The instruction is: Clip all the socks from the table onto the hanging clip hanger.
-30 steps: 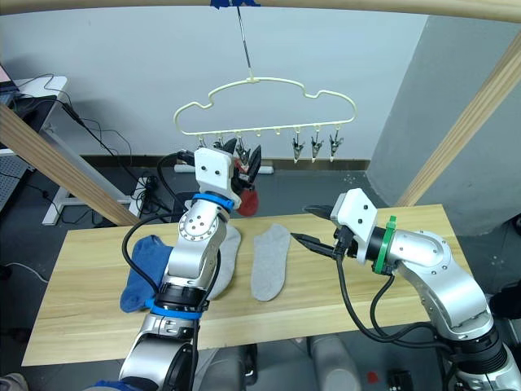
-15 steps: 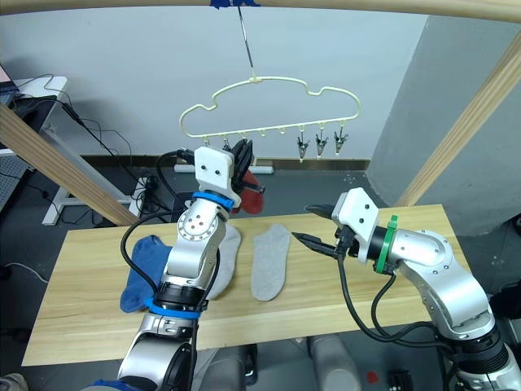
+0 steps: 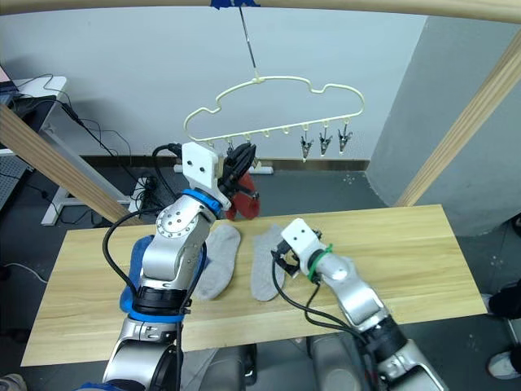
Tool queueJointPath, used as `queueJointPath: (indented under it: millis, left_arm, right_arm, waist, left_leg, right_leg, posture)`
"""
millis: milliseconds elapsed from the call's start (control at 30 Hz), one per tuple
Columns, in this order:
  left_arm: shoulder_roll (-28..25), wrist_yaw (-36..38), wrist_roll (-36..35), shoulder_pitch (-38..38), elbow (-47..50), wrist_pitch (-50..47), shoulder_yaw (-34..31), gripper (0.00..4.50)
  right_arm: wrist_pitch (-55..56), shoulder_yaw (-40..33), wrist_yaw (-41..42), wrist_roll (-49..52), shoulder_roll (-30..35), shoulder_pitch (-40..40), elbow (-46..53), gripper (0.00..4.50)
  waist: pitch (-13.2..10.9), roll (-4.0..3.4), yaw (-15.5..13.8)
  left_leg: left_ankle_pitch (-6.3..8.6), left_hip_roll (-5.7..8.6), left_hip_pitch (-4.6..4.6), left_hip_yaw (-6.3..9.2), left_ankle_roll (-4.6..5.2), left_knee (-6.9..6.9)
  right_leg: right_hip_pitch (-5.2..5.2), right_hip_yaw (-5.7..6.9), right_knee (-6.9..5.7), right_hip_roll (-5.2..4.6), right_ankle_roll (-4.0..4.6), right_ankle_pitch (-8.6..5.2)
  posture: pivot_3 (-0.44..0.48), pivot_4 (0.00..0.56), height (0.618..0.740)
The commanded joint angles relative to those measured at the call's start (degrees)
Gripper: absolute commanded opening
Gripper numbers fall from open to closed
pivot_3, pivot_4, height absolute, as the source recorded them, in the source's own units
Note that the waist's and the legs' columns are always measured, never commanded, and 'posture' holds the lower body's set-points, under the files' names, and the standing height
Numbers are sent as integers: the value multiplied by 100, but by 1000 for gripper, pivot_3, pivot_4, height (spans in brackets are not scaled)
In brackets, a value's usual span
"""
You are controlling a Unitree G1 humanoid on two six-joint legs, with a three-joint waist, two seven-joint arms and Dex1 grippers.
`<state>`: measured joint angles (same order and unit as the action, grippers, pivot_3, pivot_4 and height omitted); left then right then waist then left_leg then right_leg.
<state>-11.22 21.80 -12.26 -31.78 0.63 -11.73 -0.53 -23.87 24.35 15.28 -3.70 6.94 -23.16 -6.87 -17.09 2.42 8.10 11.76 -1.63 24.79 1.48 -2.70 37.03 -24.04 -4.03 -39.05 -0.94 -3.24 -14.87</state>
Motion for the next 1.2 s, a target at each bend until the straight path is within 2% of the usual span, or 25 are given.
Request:
queueJointPath:
  millis: [33,233,400,467,533,667,800,867,1033,1200]
  left_arm:
    - [-65,153,-216,-83,365,-166,-44,0]
    - [-167,252,-356,-83,451,-403,-92,0]
    - [-219,325,-505,-31,566,-622,-123,0]
    - [-249,371,-563,-4,619,-699,-128,0]
    - [-273,398,-603,10,659,-757,-130,0]
    - [-335,477,-691,21,697,-871,-154,0]
    - [-385,583,-825,22,728,-1031,-198,0]
    - [-409,655,-972,-19,748,-1181,-236,0]
    - [-457,790,-1345,-162,805,-1563,-329,0]
    - [-486,790,-1544,-277,813,-1803,-414,0]
  right_arm:
    - [530,-79,-254,-188,-302,-219,-740,4493]
    - [959,-388,-368,-152,-866,-846,-2406,4493]
    - [954,-616,-265,-114,-1127,-1068,-3157,4493]
    - [963,-646,-226,-160,-1152,-1077,-3300,4135]
    - [1013,-648,-190,-222,-1138,-1055,-3347,3592]
    - [1109,-621,-89,-310,-1061,-967,-3307,2106]
    - [1201,-574,69,-375,-891,-808,-2934,625]
    - [1321,-435,303,-457,-626,-591,-2189,26]
    - [1751,-174,836,-751,215,-195,-257,26]
    - [2095,-101,1217,-941,763,-329,410,26]
  waist:
    - [0,0,-18]
    - [0,0,-9]
    - [2,-1,-7]
    - [7,-1,-8]
    - [14,-1,-7]
    - [19,-1,-11]
    - [21,-1,-23]
    - [21,-1,-29]
    - [19,-1,-10]
    - [19,-1,13]
  left_leg:
    - [0,1,0,1,0,-1]
    - [0,0,1,2,0,-3]
    - [0,-2,0,3,0,-4]
    - [0,-2,0,3,0,-3]
    - [0,-2,-1,4,0,-3]
    - [-1,-1,-2,3,1,0]
    - [-5,1,-2,3,2,1]
    - [-5,2,-2,3,3,1]
    - [-4,1,2,1,2,-3]
    - [-5,-8,-2,4,2,-4]
  right_leg:
    - [0,1,0,0,0,0]
    - [0,4,0,-1,6,4]
    - [0,6,-1,-1,9,11]
    - [0,6,-1,-1,10,15]
    - [0,6,-1,-1,9,16]
    - [1,5,-1,0,7,22]
    - [4,4,0,-1,3,25]
    - [4,4,1,-2,3,25]
    - [-1,3,4,-1,2,24]
    - [-2,1,2,14,1,24]
  posture:
    - [-204,262,740]
    - [-197,256,740]
    - [-190,252,740]
    - [-185,248,740]
    - [-185,248,740]
    - [-182,247,740]
    - [-184,251,740]
    - [-186,254,740]
    - [-195,269,740]
    - [-203,276,740]
